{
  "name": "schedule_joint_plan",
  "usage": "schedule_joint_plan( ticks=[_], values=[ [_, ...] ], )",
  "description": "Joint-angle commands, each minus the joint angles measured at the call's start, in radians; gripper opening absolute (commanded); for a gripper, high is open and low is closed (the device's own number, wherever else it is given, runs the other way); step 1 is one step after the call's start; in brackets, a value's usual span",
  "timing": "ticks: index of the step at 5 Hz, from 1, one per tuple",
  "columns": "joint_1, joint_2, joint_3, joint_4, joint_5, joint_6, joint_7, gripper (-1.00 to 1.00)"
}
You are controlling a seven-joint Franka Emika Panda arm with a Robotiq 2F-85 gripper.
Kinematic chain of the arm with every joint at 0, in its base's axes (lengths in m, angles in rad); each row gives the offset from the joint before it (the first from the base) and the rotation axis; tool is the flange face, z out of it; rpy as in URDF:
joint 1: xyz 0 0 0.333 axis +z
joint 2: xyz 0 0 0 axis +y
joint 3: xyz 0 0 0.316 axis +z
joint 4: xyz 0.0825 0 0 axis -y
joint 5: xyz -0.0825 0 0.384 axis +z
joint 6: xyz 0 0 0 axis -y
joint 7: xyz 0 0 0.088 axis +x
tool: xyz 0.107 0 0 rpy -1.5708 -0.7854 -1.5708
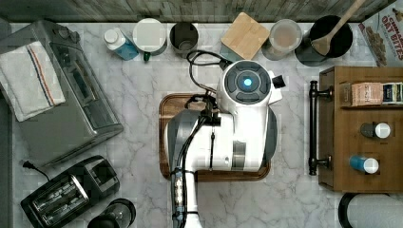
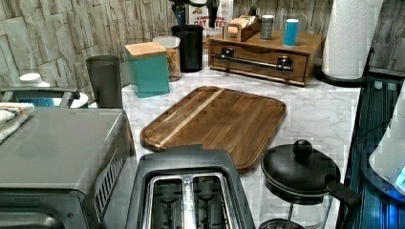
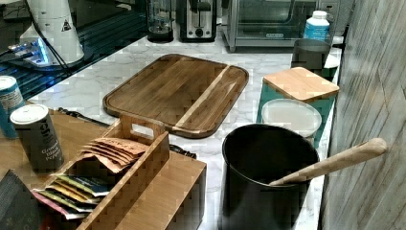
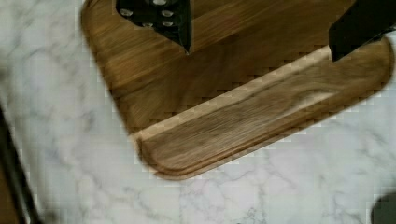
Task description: Open the drawer.
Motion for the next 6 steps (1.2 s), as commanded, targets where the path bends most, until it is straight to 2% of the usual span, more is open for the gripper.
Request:
schedule_joint_plan(
  ticks=[1, 2, 3, 5, 6],
  values=[
    [-0.08, -0.019, -0.182, -0.054, 0.014, 0.128, -0.417, 1.0],
    [-0.126, 0.012, -0.189, -0.024, 0.047, 0.142, -0.52, 1.0],
    [-0.143, 0.027, -0.199, -0.04, 0.054, 0.214, -0.556, 1.0],
    [-0.138, 0.048, -0.217, -0.107, 0.024, 0.38, -0.585, 1.0],
    [-0.144, 0.064, -0.207, -0.121, -0.042, 0.424, -0.587, 1.0]
  ],
)
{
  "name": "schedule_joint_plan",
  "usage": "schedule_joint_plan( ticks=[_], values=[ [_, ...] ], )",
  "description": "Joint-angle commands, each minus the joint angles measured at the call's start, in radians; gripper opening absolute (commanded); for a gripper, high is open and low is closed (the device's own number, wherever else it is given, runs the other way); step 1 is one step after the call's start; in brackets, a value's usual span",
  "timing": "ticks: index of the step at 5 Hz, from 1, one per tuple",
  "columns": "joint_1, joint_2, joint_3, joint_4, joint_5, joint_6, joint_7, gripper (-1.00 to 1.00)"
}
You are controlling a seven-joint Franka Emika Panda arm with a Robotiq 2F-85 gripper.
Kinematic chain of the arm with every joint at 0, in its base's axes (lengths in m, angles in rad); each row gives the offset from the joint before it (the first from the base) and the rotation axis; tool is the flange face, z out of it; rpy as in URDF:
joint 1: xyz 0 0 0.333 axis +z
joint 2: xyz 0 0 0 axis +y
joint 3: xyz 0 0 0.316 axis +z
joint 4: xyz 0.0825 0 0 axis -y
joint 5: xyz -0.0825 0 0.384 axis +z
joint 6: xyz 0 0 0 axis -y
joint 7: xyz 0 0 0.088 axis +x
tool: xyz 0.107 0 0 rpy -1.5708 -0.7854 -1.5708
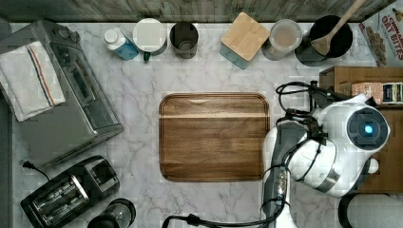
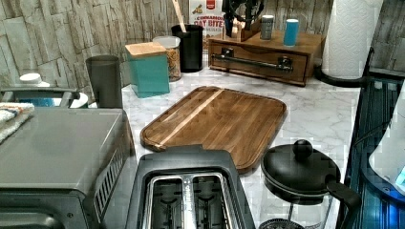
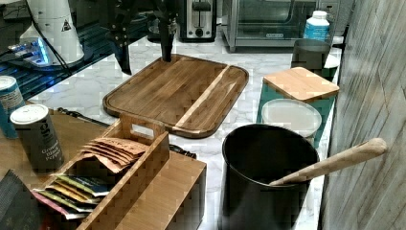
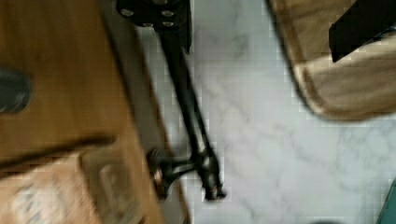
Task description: Open the drawer.
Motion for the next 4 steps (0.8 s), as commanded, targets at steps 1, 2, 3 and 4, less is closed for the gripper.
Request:
schedule_joint_plan(
  ticks=[1, 2, 3, 4],
  values=[
    [0.009, 0.041, 0.031, -0.001, -0.087, 0.098, -0.131, 1.0],
    [-0.015, 0.063, 0.025, 0.009, -0.1, 0.115, -0.188, 1.0],
    [-0.015, 0.068, 0.011, 0.021, -0.211, 0.077, -0.17, 1.0],
    [-0.03, 0.058, -0.002, 0.001, -0.224, 0.09, -0.179, 1.0]
  ],
)
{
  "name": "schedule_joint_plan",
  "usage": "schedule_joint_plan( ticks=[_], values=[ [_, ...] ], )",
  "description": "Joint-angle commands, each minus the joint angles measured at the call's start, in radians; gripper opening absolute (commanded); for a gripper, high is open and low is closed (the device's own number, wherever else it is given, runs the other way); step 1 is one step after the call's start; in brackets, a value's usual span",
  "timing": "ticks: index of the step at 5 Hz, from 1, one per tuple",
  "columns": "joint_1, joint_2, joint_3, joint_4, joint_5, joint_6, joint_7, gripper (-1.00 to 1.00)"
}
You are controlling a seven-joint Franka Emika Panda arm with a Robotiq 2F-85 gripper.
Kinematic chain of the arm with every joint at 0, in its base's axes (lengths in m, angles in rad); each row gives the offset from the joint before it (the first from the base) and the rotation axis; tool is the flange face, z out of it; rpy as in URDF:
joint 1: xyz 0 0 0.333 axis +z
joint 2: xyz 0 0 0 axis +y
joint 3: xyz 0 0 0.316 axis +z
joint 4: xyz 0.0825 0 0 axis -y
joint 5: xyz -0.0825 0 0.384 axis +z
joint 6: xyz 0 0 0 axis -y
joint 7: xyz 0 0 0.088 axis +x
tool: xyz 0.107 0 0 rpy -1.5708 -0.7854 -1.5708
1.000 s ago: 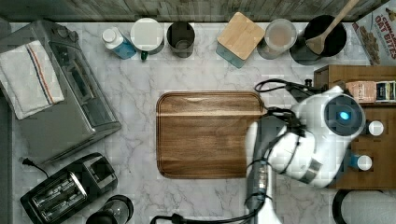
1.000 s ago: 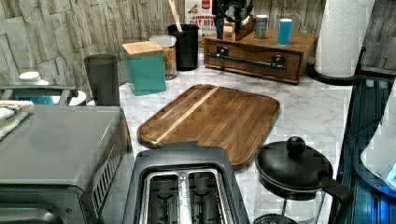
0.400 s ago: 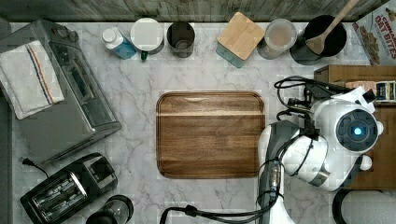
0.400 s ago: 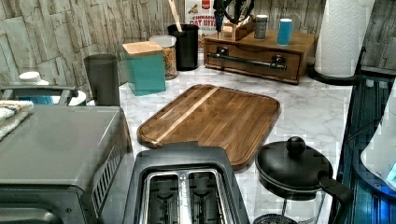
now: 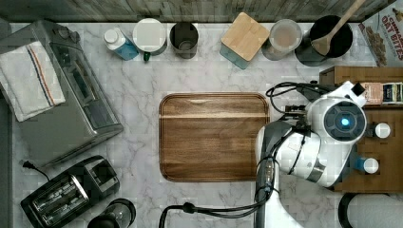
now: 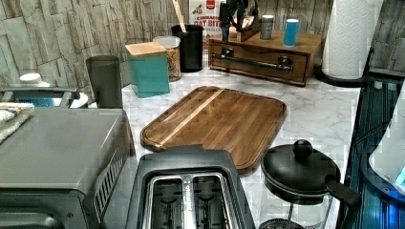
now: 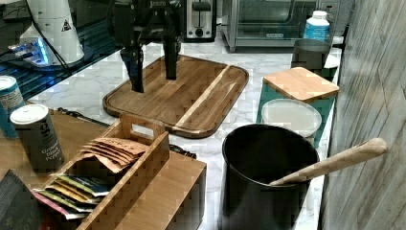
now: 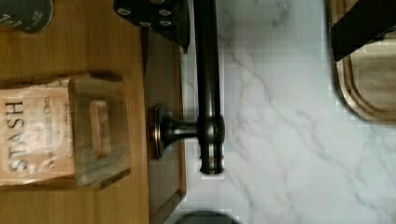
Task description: Open the drawer.
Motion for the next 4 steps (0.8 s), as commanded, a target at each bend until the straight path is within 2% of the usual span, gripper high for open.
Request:
schedule_joint_plan(
  ticks=[1, 4],
  values=[
    [-0.027, -0.007, -0.048, -0.019, -0.062, 0.033, -0.082, 1.0],
    [-0.052, 0.059, -0.04, -0.029, -0.031, 0.048, -0.041, 1.0]
  ],
)
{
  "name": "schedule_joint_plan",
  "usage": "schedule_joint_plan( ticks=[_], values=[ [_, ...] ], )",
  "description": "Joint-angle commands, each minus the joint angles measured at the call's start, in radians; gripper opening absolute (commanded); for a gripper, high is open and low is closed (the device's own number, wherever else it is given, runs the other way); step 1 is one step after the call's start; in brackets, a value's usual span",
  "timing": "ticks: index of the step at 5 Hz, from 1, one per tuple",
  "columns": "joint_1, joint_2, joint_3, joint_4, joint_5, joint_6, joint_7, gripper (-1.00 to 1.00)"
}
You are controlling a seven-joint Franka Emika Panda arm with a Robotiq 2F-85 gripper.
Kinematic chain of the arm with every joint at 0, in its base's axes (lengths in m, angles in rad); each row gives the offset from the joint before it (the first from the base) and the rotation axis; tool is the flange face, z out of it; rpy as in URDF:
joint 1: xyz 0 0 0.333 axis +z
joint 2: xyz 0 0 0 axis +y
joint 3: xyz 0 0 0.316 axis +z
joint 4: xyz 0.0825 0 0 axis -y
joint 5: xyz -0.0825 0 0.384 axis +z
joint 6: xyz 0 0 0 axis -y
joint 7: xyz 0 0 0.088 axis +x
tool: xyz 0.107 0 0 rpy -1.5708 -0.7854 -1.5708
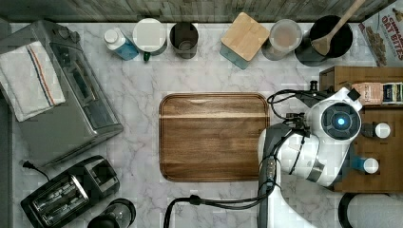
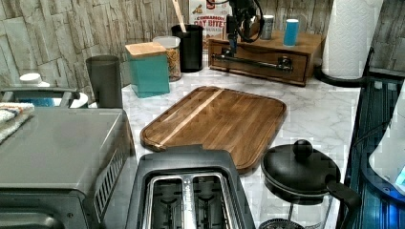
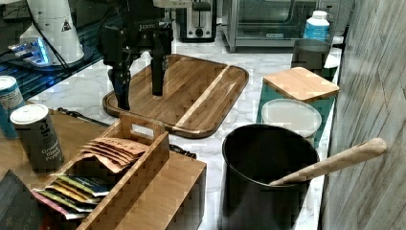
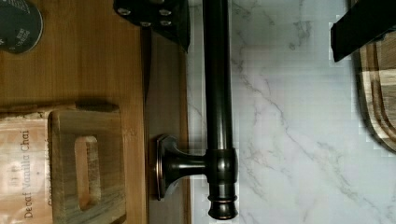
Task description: Open the drawer.
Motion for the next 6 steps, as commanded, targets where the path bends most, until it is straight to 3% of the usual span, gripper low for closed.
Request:
schedule_joint_plan(
  ticks=[1, 6],
  values=[
    [-0.044, 0.036, -0.03, -0.015, -0.018, 0.036, -0.046, 1.0],
    [-0.091, 0.138, -0.003, -0.065, 0.041, 0.207, -0.08, 1.0]
  ],
)
